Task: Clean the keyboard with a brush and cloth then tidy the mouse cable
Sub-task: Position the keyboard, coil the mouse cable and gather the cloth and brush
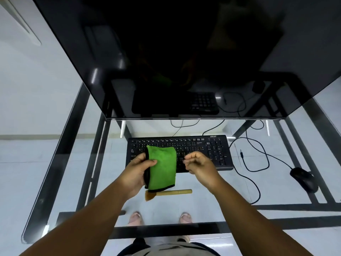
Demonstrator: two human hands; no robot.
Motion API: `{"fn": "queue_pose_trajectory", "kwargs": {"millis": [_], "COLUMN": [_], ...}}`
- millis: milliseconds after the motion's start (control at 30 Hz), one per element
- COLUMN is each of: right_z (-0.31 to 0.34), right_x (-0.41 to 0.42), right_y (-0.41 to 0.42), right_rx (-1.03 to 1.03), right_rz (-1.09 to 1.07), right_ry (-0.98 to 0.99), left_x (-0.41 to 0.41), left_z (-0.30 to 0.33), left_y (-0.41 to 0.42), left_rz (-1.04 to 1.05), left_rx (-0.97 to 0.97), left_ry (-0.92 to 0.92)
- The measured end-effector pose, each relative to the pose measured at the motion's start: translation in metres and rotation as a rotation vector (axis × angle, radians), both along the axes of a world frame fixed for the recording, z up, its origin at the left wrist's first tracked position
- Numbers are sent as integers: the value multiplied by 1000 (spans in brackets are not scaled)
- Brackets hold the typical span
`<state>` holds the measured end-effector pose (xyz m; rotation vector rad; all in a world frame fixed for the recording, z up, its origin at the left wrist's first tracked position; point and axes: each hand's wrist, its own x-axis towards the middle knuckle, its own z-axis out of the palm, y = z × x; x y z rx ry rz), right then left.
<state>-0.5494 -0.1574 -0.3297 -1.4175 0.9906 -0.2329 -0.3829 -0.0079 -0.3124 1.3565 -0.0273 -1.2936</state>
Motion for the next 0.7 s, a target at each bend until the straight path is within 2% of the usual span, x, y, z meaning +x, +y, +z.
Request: {"fn": "queue_pose_trajectory", "kwargs": {"millis": [67, 267, 367, 500, 600, 700], "right_z": [-12, -25, -29, -31, -33, -36], "right_x": [-7, -1, 5, -2, -16, -29], "right_y": [5, 37, 50, 56, 59, 71], "right_rx": [-157, -593, -742, -796, -663, -452], "right_rz": [105, 656, 795, 773, 589, 327], "right_ry": [65, 272, 353, 410, 462, 417], "left_x": [0, -8, -12, -15, -14, -15], "left_z": [-1, -4, -4, 1, 2, -7], "left_y": [8, 36, 51, 71, 82, 89], "left_rz": [49, 129, 153, 85, 13, -4], "left_rx": [3, 10, 32, 48, 64, 66], "left_ry": [33, 61, 61, 58, 42, 64]}}
